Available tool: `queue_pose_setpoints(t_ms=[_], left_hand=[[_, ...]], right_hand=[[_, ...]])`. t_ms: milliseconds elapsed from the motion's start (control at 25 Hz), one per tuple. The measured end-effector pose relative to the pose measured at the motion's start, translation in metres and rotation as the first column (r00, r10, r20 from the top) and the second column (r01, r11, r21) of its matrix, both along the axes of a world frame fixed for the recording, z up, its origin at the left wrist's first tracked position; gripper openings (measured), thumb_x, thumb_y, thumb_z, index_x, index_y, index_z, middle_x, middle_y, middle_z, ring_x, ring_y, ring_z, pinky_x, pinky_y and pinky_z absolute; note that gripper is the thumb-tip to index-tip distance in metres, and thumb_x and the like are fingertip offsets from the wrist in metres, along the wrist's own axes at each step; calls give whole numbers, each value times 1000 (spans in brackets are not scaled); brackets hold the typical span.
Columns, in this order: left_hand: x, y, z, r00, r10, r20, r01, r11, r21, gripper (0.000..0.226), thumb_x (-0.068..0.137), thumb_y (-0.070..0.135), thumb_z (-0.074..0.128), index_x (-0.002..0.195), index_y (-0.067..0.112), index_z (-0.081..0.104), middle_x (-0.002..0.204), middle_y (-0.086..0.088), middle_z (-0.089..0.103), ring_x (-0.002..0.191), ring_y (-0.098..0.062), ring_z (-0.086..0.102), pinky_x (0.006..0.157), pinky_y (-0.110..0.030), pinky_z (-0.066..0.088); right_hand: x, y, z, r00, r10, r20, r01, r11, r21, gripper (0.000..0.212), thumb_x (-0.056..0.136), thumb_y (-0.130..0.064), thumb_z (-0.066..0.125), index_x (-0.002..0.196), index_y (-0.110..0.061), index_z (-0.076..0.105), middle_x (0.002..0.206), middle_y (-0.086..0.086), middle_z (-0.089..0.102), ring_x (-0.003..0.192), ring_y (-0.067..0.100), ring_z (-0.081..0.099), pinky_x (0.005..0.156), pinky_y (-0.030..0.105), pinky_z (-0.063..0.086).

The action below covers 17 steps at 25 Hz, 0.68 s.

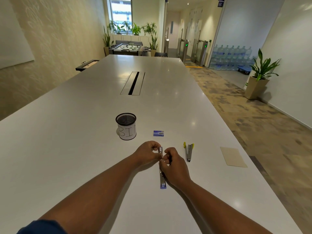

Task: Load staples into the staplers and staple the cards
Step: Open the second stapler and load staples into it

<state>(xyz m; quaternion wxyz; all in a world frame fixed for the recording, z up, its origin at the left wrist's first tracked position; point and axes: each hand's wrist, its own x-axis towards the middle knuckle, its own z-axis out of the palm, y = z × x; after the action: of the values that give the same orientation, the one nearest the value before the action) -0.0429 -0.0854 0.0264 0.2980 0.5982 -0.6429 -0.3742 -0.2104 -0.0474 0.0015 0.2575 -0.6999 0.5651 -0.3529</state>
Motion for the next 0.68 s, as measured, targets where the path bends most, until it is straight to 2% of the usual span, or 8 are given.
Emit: queue_pose_setpoints(t_ms=[160, 280, 360, 560, 680], left_hand=[[-3, 2, 1, 999, 22, -25, -22, 1000, 10, 28, 80, 10, 77, 105, 19, 69, 97, 4, 62, 91, -11, 58, 78, -25, 46], [-9, 5, 0, 995, 82, -62, -81, 997, 15, 26, 74, 7, 70, 96, 21, 69, 96, -1, 65, 91, -17, 62, 81, -38, 55], [-11, 5, 0, 994, 108, -25, -108, 994, 7, 24, 75, 10, 68, 94, 25, 69, 100, 0, 69, 96, -18, 65, 87, -43, 56], [-15, 4, 1, 987, 156, 34, -157, 988, 9, 17, 82, 16, 64, 93, 28, 68, 95, 5, 71, 91, -18, 68, 88, -47, 58], [-17, 3, 4, 985, 159, 67, -161, 987, 25, 18, 80, 17, 62, 93, 29, 67, 95, 4, 71, 92, -19, 68, 90, -48, 57]], right_hand=[[0, 1, 0, 1000, 1, -4, -1, 1000, -8, 28, 85, -37, 61, 103, -45, 41, 85, -12, 64, 79, 5, 62, 65, 30, 52], [1, 1, 0, 1000, 7, 2, -7, 1000, -11, 28, 85, -38, 62, 103, -44, 42, 86, -10, 64, 80, 7, 63, 67, 33, 54], [0, 2, 1, 1000, 5, 4, -5, 1000, -15, 27, 85, -38, 63, 104, -42, 43, 86, -9, 64, 81, 9, 63, 68, 35, 54], [1, 3, 2, 1000, 19, 2, -19, 1000, -16, 28, 85, -33, 64, 106, -37, 46, 86, -7, 63, 81, 13, 62, 70, 39, 55], [0, 3, 3, 1000, 20, 5, -20, 1000, -22, 26, 86, -32, 64, 106, -36, 47, 84, -5, 63, 79, 14, 61, 69, 38, 55]])
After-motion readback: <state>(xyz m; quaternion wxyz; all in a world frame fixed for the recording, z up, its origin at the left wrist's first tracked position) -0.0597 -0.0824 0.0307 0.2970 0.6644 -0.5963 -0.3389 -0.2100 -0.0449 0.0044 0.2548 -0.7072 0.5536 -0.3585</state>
